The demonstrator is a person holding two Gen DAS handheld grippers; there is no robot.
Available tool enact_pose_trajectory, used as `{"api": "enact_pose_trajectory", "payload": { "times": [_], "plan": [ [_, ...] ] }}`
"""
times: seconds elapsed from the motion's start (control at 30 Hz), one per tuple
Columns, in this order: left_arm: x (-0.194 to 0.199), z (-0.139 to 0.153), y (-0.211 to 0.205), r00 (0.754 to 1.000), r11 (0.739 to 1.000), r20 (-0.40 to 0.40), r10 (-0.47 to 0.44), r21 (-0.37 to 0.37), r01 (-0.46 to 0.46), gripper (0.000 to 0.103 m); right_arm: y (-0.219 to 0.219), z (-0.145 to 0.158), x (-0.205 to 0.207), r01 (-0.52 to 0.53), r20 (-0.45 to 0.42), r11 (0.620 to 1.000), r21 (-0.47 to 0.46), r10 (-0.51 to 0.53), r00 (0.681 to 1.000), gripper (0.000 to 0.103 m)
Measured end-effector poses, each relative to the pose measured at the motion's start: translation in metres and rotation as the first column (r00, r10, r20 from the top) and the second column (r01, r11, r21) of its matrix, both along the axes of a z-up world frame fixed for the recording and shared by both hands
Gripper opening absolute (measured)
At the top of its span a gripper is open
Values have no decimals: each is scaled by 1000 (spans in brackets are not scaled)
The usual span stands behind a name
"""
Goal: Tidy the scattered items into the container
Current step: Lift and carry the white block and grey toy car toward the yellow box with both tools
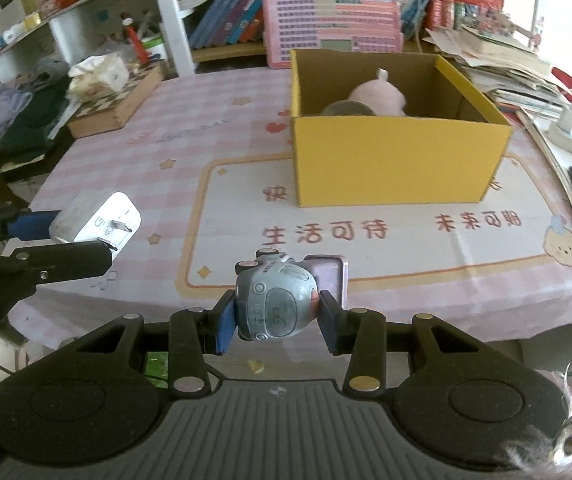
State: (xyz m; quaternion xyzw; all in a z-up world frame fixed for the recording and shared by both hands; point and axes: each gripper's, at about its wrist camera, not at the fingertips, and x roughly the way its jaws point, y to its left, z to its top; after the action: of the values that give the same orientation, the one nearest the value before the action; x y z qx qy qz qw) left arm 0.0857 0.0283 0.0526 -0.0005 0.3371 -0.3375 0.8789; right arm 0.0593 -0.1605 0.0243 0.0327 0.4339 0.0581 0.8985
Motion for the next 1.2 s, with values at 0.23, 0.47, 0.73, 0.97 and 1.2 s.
{"api": "enact_pose_trajectory", "payload": {
  "times": [0.23,0.47,0.73,0.97,1.2],
  "plan": [
    [10,1,-25,999,999,2,-32,6,32,53,-25,0,2,36,-2,999,5,-36,999,40],
    [21,2,-52,998,998,7,-63,20,63,53,-51,-1,10,59,0,998,17,-59,998,40],
    [41,8,-80,997,997,30,-71,31,70,53,-82,4,30,72,36,997,40,-73,997,40],
    [68,25,-104,994,998,95,-57,33,54,53,-114,24,60,68,137,995,73,-77,988,40],
    [103,37,-129,988,999,152,-20,36,15,53,-139,48,107,11,238,999,50,-22,971,40]
  ]
}}
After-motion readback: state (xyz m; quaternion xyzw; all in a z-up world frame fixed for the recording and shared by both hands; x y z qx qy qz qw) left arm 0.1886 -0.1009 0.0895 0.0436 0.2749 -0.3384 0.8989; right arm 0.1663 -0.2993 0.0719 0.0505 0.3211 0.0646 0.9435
